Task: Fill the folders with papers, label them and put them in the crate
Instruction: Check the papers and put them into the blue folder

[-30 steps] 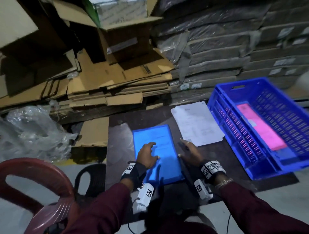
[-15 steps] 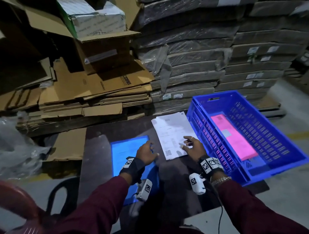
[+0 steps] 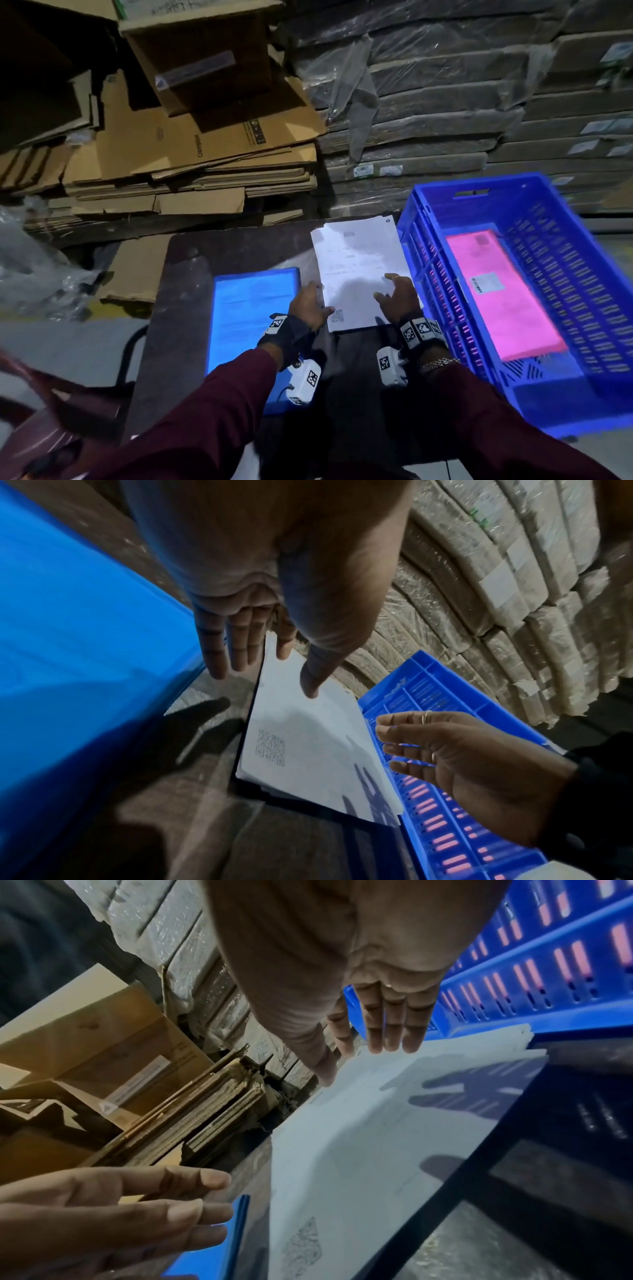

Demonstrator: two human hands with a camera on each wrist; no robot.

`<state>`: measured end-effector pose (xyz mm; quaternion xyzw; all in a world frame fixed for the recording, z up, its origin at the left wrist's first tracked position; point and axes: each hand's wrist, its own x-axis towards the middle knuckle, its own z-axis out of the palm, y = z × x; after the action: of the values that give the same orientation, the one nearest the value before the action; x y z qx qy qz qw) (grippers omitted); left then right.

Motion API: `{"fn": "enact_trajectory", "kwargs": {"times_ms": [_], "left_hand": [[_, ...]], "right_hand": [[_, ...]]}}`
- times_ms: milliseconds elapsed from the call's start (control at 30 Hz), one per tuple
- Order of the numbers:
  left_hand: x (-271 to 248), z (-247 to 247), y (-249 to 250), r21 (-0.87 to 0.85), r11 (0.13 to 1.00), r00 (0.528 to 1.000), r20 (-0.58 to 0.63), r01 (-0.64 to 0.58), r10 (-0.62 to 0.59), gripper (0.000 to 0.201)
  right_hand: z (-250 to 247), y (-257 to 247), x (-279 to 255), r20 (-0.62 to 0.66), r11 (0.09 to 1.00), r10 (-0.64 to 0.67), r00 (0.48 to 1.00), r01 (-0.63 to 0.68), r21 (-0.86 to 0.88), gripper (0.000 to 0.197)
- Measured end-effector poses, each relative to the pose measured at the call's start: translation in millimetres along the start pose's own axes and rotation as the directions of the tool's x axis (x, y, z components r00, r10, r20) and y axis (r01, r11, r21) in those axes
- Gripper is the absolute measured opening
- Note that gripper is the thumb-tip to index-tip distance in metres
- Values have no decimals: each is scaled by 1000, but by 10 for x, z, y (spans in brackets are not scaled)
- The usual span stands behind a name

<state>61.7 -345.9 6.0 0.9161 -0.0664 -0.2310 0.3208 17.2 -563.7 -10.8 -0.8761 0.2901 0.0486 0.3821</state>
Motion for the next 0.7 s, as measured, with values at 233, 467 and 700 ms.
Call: {"fn": "enact_trajectory", "kwargs": {"times_ms": [233, 467, 700], "left_hand": [[109, 300, -33, -37, 999, 999, 17, 37, -36, 72], [125, 366, 63, -173, 981, 996, 37, 85, -80, 66], [153, 340, 19, -210, 976, 989, -117, 63, -89, 48]], "right_hand": [[104, 249, 125, 46, 978, 101, 994, -91, -188, 75], [74, 299, 63, 112, 978, 44, 993, -19, -210, 75], [119, 348, -28, -3, 992, -116, 993, 115, -60, 67]]}}
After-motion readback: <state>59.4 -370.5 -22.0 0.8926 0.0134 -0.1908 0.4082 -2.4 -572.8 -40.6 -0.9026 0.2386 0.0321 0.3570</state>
